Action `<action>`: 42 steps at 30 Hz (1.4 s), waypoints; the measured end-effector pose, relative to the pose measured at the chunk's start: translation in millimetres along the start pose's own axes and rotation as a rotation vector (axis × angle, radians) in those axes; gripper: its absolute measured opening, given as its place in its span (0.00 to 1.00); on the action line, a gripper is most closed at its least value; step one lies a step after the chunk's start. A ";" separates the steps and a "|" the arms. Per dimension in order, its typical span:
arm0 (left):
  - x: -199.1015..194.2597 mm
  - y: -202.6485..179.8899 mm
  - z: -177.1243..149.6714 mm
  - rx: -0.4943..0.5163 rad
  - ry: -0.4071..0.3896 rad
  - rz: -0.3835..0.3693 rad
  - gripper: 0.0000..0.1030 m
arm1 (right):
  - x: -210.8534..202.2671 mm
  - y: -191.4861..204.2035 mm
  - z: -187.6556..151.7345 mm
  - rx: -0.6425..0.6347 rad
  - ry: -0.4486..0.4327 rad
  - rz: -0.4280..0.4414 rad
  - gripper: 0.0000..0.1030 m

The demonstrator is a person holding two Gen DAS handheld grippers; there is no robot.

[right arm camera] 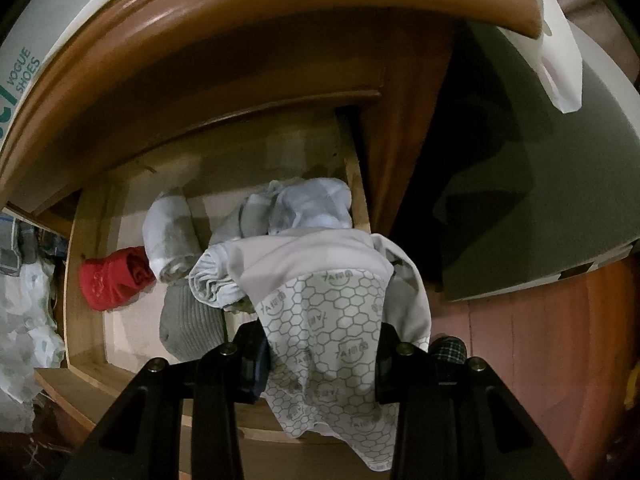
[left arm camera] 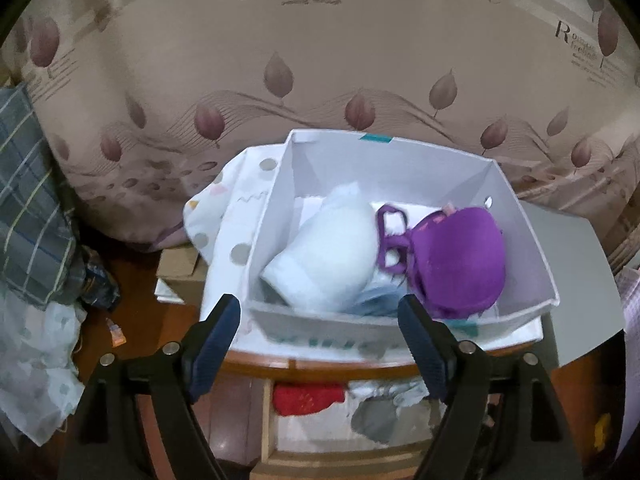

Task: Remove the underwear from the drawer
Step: 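Withdraw the left tool from the box back toward the drawer, then carry the grey underwear with the right tool into the white box and release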

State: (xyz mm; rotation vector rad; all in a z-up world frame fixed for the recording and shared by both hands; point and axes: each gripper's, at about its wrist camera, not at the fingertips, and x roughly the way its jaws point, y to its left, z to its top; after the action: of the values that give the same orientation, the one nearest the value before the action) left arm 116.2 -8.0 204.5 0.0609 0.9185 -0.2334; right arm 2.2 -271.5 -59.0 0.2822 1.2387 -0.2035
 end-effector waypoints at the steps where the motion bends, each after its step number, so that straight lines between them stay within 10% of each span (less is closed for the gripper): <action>1: -1.7 3.0 -4.3 -0.006 -0.001 0.003 0.76 | 0.0 -0.2 -0.1 0.000 0.000 -0.002 0.36; 9: 0.1 24.6 -63.2 -0.056 -0.057 0.129 0.85 | -0.6 1.2 -0.4 -0.014 -0.001 -0.010 0.36; 25: 106.9 60.0 -172.7 -0.134 0.109 0.274 0.85 | -22.2 0.3 0.3 -0.016 -0.026 0.012 0.36; 42: 105.7 111.2 -177.0 -0.295 0.138 0.303 0.85 | -145.7 22.4 24.9 -0.101 -0.014 0.126 0.36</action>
State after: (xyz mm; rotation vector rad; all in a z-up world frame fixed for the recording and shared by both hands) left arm 64.9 108.6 7.9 -0.0578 1.0587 0.1901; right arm -14.5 -258.2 89.0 0.2693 1.2087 -0.0342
